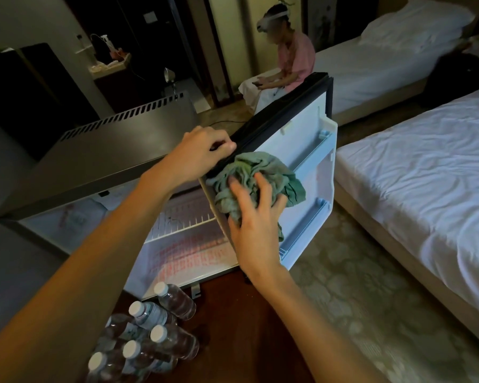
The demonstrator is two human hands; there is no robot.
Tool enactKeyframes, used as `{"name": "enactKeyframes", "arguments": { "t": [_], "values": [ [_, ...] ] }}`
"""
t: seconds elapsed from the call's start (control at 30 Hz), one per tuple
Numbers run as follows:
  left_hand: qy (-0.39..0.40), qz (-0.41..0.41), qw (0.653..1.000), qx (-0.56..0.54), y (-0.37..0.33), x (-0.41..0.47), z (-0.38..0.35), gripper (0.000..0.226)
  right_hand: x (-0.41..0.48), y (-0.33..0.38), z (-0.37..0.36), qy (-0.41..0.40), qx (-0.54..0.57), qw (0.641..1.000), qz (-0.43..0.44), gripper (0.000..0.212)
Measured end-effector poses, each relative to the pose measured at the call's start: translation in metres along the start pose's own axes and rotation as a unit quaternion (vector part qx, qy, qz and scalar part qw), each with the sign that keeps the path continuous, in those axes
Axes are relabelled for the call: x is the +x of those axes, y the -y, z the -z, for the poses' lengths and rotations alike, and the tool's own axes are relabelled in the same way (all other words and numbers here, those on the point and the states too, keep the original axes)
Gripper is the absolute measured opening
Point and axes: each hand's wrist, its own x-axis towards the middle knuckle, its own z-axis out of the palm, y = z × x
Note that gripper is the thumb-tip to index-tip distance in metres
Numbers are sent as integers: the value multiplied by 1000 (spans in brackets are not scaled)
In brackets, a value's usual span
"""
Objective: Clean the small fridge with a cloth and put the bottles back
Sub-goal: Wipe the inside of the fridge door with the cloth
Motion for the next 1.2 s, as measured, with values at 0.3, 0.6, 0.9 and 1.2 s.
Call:
{"name": "enactKeyframes", "arguments": {
  "t": [0.3, 0.6, 0.9, 1.2],
  "values": [
    [25, 8, 1000, -6, -7, -3, 2, 17, -57, -69, 8, 118, -179, 952, 218, 89],
    [6, 23, 1000, 12, -16, -7, -5, 20, -157, -148, 3, 269, 8, 956, -120, 49],
    [-37, 9, 999, -2, -25, -19, -10, 24, -129, -160, 60, 40, 209, 924, -318, 47],
    [-133, 2, 991, 29, -26, -33, -31, 32, -63, -96, 68, -61, 243, 928, -277, 64]
  ]
}}
